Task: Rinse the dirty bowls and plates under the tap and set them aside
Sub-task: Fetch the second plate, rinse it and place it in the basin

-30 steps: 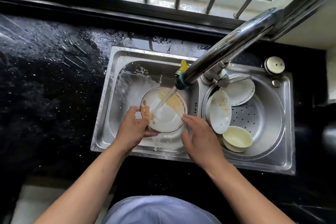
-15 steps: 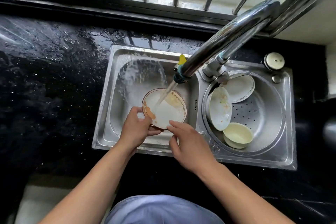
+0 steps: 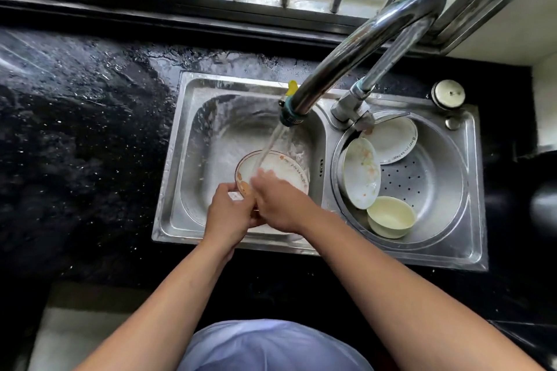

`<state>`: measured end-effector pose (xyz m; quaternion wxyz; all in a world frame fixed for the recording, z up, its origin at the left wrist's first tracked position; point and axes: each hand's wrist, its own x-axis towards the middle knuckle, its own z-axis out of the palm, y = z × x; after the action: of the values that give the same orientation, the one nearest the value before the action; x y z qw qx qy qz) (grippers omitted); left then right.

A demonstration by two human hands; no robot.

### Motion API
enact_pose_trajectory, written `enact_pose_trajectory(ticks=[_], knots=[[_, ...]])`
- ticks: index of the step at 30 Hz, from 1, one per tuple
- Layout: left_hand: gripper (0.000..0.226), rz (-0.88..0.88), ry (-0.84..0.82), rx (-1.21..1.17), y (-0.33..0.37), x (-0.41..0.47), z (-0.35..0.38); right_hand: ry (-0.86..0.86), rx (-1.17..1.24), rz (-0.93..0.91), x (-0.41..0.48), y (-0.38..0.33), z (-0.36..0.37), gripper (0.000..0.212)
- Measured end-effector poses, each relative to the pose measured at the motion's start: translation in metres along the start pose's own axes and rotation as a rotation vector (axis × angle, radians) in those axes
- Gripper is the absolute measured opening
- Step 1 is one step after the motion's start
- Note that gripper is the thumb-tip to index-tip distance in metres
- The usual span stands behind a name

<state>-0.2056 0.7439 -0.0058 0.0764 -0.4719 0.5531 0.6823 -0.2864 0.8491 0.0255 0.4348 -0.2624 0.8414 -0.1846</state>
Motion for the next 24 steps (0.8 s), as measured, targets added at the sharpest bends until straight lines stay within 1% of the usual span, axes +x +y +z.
enact_pose_trajectory(ticks=[2,4,5,7,9,11,12,13,14,15,16,17,19,20,22,23,24], knots=[[0.021,-0.006,0.016,-0.02,-0.003,0.0,-0.001,-0.047,0.072,-0.058,-0.016,0.001,-0.001,0.035],[0.02,-0.032,0.001,-0.043,-0.005,0.001,-0.003,-0.005,0.148,-0.001,-0.038,0.018,-0.007,0.045],[0.019,-0.041,-0.002,-0.041,-0.006,0.001,-0.004,0.064,0.167,0.048,-0.049,0.03,-0.013,0.046],[0.018,-0.046,-0.001,-0.033,-0.005,0.001,-0.005,0.279,0.196,0.203,-0.064,0.061,-0.034,0.046],[0.014,-0.045,0.003,-0.042,-0.004,0.0,-0.004,0.519,0.269,0.459,-0.068,0.1,-0.064,0.042],[0.013,-0.047,0.008,-0.041,-0.004,0.0,-0.003,0.701,0.466,0.659,-0.062,0.137,-0.097,0.039],[0.015,-0.052,0.011,-0.036,-0.004,-0.001,-0.003,0.747,0.635,0.714,-0.056,0.15,-0.113,0.041],[0.016,-0.057,0.013,-0.034,-0.004,-0.001,-0.003,0.762,0.821,0.729,-0.048,0.157,-0.126,0.041],[0.016,-0.061,0.012,-0.035,-0.004,-0.002,-0.003,0.767,0.982,0.691,-0.038,0.162,-0.137,0.037],[0.015,-0.063,0.013,-0.037,-0.004,-0.003,-0.003,0.761,1.084,0.615,-0.028,0.164,-0.147,0.028],[0.014,-0.064,0.014,-0.038,-0.004,-0.004,-0.003,0.754,1.135,0.529,-0.017,0.164,-0.154,0.017],[0.013,-0.066,0.016,-0.04,-0.004,-0.005,-0.002,0.736,1.149,0.475,-0.009,0.161,-0.159,0.011],[0.014,-0.069,0.012,-0.05,-0.005,-0.006,-0.002,0.707,1.086,0.469,-0.005,0.156,-0.158,0.015],[0.014,-0.07,0.008,-0.053,-0.006,-0.007,-0.002,0.717,1.025,0.472,-0.008,0.157,-0.153,0.024],[0.014,-0.073,-0.002,-0.059,-0.007,-0.008,-0.002,0.687,0.913,0.469,-0.024,0.156,-0.133,0.054],[0.016,-0.08,-0.013,-0.071,-0.007,-0.008,-0.002,0.654,0.881,0.461,-0.034,0.154,-0.119,0.055],[0.018,-0.094,-0.028,-0.095,-0.007,-0.008,-0.003,0.63,0.843,0.444,-0.044,0.152,-0.101,0.045]])
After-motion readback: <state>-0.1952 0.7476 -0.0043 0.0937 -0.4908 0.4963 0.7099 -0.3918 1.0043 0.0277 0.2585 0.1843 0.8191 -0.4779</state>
